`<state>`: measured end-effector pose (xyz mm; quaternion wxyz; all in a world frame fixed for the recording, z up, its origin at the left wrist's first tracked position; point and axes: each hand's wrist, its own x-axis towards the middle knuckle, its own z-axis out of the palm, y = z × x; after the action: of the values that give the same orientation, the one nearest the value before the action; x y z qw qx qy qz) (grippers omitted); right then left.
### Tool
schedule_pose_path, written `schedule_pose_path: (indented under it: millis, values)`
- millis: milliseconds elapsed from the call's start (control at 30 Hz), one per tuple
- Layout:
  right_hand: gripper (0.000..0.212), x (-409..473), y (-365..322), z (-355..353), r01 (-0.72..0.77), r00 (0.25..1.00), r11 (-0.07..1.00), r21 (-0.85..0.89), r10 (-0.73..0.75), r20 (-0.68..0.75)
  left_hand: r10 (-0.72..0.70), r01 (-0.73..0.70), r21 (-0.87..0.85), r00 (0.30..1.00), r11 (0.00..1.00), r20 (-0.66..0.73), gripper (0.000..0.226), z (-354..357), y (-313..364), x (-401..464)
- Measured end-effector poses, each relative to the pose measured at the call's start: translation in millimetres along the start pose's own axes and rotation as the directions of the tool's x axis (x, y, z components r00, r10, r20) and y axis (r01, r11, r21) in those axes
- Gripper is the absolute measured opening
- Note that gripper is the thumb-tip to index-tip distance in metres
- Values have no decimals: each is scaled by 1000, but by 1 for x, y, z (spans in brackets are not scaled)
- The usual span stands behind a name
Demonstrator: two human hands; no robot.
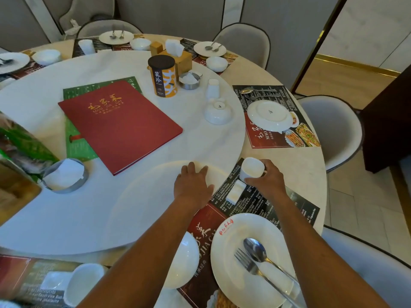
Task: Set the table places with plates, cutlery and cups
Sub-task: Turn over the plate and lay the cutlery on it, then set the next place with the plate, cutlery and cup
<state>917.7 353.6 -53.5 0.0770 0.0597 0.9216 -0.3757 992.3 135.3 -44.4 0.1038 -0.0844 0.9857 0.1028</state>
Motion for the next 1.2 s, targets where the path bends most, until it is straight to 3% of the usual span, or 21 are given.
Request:
schedule_pose_path:
  millis: [167,233,433,667,833,1200]
  values:
    - [100,-11,-7,-6,-44,999,996,77,43,14,10,-11,35,1000,999,4,62,0,4,2]
    - [94,-20,-8,-12,-37,998,997,64,40,-46,25,-23,54,999,998,-33,61,-1,11,-1]
    - [71,-72,7,-51,122,954,909,-399,-218,-205,199,-194,46,948,980,-246,59,-14,64,-33]
    - [66,-134,54,-116,122,931,875,-469,-265,-252,305,-301,63,899,952,-313,61,-27,146,-97]
    - [65,-174,102,-170,159,927,876,-454,-291,-235,311,-300,88,889,950,-335,61,-19,214,-155]
    - [58,-245,189,-281,273,898,817,-507,-405,-169,135,-142,12,909,990,-395,64,5,340,-278]
